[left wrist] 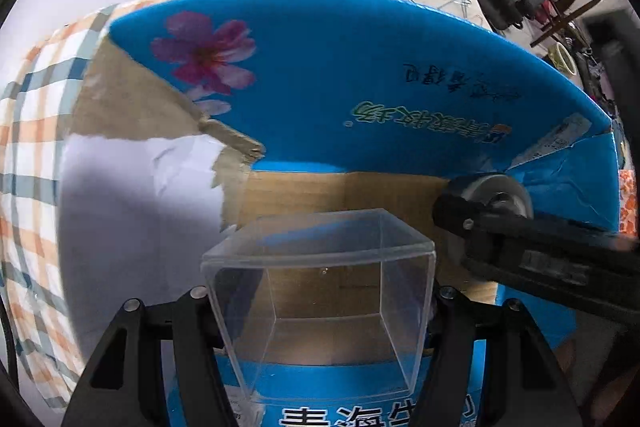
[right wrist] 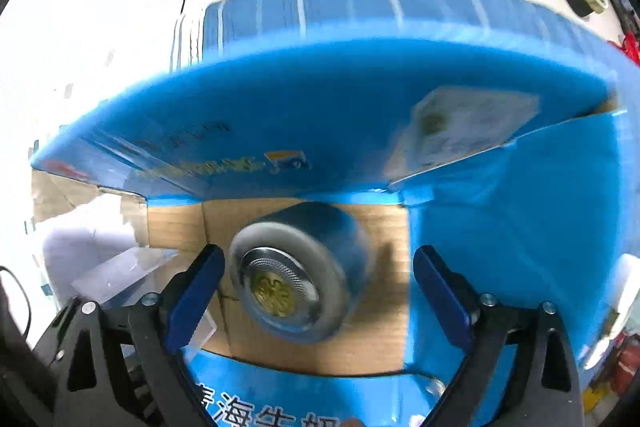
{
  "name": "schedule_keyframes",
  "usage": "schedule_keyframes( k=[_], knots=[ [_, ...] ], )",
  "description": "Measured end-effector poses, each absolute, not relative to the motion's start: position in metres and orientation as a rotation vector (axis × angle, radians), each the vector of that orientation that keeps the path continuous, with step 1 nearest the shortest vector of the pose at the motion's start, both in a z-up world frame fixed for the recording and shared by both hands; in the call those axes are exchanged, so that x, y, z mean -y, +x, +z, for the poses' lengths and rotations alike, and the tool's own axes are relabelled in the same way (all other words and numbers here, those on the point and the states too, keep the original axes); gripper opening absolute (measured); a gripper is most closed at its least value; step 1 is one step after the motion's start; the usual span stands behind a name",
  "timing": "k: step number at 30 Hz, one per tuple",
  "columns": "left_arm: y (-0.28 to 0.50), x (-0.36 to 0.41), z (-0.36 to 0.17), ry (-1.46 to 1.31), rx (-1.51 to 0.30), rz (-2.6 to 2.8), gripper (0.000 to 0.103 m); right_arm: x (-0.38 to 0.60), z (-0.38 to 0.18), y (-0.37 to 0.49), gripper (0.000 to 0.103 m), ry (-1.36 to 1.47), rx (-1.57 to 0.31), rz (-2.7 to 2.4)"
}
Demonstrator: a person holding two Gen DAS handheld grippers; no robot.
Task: Organize rigid objects
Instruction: 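Carry the cube box and silver tin into the blue box with both tools, then release the cube box and silver tin inside the box, withdraw both tools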
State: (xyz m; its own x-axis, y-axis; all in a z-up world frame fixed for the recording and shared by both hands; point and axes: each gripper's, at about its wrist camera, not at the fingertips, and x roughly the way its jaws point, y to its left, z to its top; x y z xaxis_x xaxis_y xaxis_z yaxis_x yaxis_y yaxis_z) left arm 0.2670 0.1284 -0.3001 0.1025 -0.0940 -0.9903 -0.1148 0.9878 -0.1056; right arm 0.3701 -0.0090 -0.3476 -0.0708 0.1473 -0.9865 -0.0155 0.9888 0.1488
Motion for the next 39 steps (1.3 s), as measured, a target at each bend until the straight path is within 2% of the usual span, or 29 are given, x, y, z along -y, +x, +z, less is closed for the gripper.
schedule_keyframes(
  k=[21,22,24,26,29,31,33,39],
  knots=[
    [0.308,-0.123,-0.311,-0.324,-1.506,-0.140,0.063,0.039,-0.321,0.384,0.097,0.192,-1.647,0.087],
    [0.307,-0.123,-0.311,-0.320,-1.510,-0.137,0.064,0.042,-0.321,0.383,0.098,0.194,-1.642,0.088],
    [0.308,-0.124,-0.308,-0.307,-1.516,-0.127,0.079,0.045,-0.318,0.381,0.098,0.197,-1.638,0.092],
    [0.306,-0.123,-0.307,-0.298,-1.511,-0.113,0.087,0.043,-0.319,0.379,0.103,0.213,-1.637,0.090],
    [0.300,-0.127,-0.304,-0.287,-1.512,-0.094,0.098,0.049,-0.314,0.374,0.103,0.225,-1.627,0.099],
    [0.296,-0.129,-0.299,-0.278,-1.509,-0.095,0.098,0.051,-0.307,0.371,0.103,0.221,-1.612,0.107],
    [0.290,-0.132,-0.292,-0.268,-1.504,-0.092,0.103,0.054,-0.297,0.366,0.103,0.207,-1.589,0.111],
    [0.269,-0.133,-0.271,-0.220,-1.439,-0.037,0.103,0.063,-0.258,0.328,0.103,0.187,-1.487,0.172]
  ],
)
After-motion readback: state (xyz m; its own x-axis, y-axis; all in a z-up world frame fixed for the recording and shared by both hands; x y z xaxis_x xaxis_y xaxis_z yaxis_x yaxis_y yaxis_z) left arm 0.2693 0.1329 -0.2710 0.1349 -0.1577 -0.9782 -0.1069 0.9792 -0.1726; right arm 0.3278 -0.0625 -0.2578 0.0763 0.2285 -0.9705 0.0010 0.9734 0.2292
